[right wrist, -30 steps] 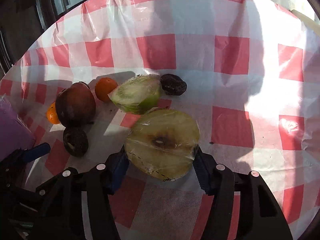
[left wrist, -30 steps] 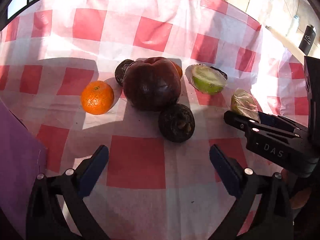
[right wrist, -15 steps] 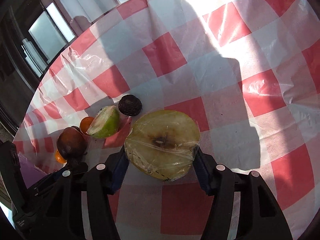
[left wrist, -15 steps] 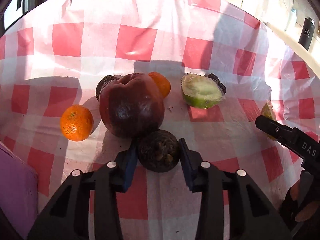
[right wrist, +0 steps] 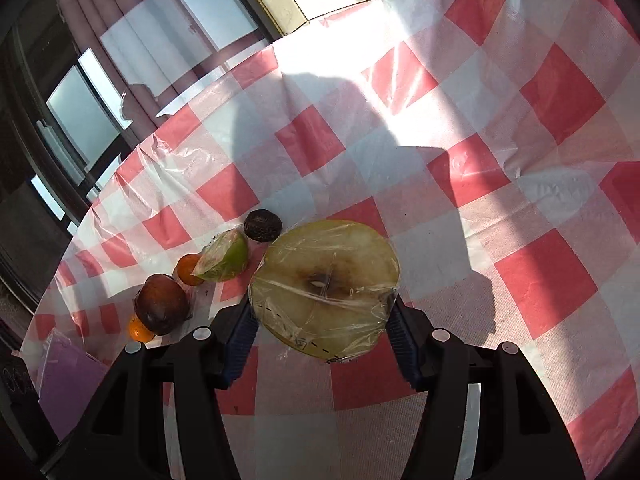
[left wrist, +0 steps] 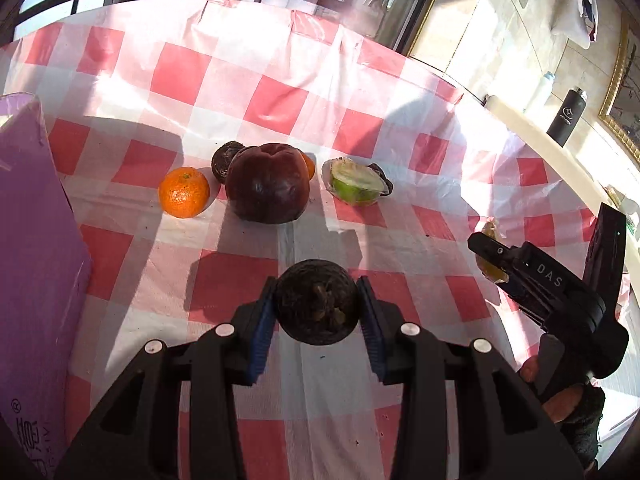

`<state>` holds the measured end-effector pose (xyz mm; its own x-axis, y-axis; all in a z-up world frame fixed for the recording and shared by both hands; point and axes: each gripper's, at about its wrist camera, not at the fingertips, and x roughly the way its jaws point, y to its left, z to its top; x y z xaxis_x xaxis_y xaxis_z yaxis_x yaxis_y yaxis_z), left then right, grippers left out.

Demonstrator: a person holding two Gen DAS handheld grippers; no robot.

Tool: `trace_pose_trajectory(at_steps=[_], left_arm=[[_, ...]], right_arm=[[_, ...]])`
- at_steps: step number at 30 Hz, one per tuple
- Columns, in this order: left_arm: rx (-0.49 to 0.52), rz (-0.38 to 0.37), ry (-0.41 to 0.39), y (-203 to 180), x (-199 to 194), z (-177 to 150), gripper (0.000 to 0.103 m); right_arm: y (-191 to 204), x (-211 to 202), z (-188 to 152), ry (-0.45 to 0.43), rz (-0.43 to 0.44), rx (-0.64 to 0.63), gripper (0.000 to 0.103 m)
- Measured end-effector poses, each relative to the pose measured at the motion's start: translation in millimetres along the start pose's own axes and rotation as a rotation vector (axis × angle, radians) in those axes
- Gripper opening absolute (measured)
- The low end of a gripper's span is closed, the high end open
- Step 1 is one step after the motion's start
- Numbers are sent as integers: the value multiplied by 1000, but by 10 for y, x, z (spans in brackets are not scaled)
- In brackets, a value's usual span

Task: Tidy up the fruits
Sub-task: 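Grasp the halved pear with the right tool while the left tool grasps a dark plum, then carry both fruits into the white box and open both tools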

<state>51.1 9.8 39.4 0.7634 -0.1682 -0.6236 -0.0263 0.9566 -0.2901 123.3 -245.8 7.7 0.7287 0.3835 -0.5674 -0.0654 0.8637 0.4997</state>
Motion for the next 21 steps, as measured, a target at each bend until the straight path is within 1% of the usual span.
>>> trace_pose_trajectory(at_steps=[3, 5, 6, 8, 9, 11, 12, 13, 14, 16, 19, 21], left_arm=[[22, -45, -101, -37, -672, -185, 39], [7, -51, -191, 63, -1166, -184, 39], [-7, -49, -234, 158, -1415, -170, 39], [-38, -10, -326, 374, -1914, -95, 39], [-54, 15, -357, 511, -2151, -69, 39], [-81, 78, -387, 789, -2511, -12, 40], [-86, 126, -396, 920, -2634, 10, 40], [-90, 173, -395, 1062, -2721, 23, 40], [-95, 215, -377, 1227, -2782, 25, 40], [-122, 264, -321, 1554, -2794, 9, 40], [-116, 338, -235, 1906, -2719, -86, 40], [-89, 361, -174, 2018, -2611, -128, 40]], right_arm=[[282, -327, -350, -16, 99, 22, 59], [613, -489, -529, -13, 172, -2, 59], [844, -563, -598, -9, 217, -33, 59], [1360, -734, -701, -17, 309, -122, 59], [1720, -819, -757, -22, 362, -182, 59], [2277, -1003, -867, -22, 456, -289, 59], [2528, -1069, -927, -17, 487, -341, 59], [2776, -1119, -1000, -6, 500, -400, 59], [3024, -1148, -1095, 6, 515, -461, 59], [3380, -1132, -1287, 48, 493, -570, 59], [3633, -966, -1576, 143, 421, -688, 59], [3689, -828, -1726, 206, 352, -755, 59]])
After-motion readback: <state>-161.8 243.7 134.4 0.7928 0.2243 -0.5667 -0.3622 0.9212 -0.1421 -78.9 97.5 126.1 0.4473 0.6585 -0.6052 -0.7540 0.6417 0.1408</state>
